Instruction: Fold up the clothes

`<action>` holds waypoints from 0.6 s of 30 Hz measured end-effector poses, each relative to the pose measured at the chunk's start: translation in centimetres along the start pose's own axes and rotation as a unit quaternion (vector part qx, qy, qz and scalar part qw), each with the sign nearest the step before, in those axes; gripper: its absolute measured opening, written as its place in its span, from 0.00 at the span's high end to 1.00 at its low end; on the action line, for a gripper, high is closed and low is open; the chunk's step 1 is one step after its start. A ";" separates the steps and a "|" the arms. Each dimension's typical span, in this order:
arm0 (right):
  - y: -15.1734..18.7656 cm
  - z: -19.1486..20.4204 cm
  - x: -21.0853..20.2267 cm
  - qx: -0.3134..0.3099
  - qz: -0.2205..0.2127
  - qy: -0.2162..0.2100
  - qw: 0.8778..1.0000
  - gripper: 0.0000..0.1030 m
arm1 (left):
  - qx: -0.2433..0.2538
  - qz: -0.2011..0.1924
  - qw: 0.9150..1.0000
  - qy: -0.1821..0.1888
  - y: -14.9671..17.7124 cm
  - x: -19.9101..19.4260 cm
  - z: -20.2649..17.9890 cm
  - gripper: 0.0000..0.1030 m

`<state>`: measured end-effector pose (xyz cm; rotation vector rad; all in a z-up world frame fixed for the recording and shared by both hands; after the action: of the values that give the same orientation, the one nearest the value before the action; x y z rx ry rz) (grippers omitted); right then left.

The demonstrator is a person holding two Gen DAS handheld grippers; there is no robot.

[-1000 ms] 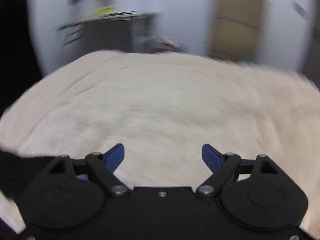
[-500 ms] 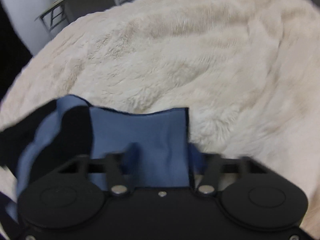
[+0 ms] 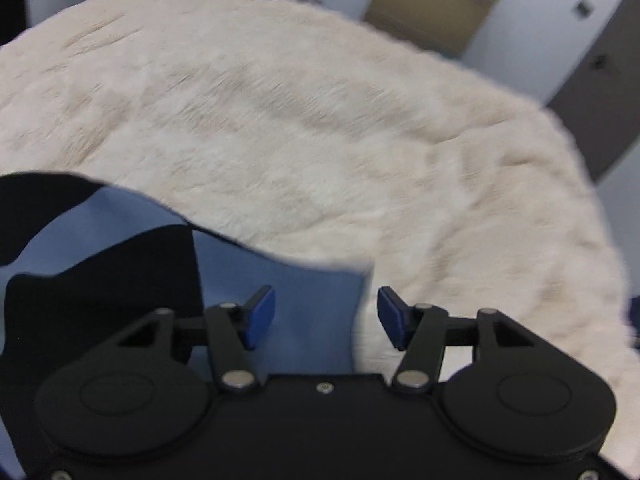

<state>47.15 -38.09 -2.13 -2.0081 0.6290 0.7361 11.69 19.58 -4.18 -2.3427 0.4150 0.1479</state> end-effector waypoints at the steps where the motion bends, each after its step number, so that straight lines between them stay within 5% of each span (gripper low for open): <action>1: -0.5 1.7 -2.1 0.008 -0.032 -0.023 0.999 0.43 | -0.008 -0.019 1.000 0.002 -0.6 -0.6 0.1 0.13; 4: -1.1 9.6 -7.9 -0.005 -0.110 -0.112 0.988 0.24 | -0.034 -0.059 0.998 -0.003 -1.9 -1.8 1.2 0.13; 8: -0.3 23.3 -14.2 -0.072 -0.162 -0.226 0.958 0.23 | -0.067 -0.091 0.993 -0.019 -3.4 -2.7 3.0 0.13; 11: -0.1 32.1 -16.8 -0.102 -0.182 -0.309 0.928 0.25 | -0.062 -0.101 0.993 -0.024 -3.8 -3.4 3.2 0.13; 15: -1.1 46.5 -19.8 -0.186 -0.210 -0.415 0.865 0.28 | -0.003 -0.119 0.992 -0.045 -4.8 -4.9 2.2 0.02; 18: -2.5 53.6 -20.4 -0.246 -0.198 -0.452 0.834 0.28 | 0.036 -0.117 0.991 -0.049 -5.4 -6.3 2.2 0.01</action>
<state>20.87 12.36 -9.80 -1.8183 -0.5750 1.5287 7.59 26.36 -0.76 -2.2824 0.0950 0.1323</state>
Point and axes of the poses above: each gripper's, at about its wrist camera, not at the fingertips, and x roughly the way its jaws point, z to its left, y to its underside, the point moved 9 cm from there along x, roughly the way its jaws point, and after that the axes turned 8 degrees about -x, right-handed, at the moved point
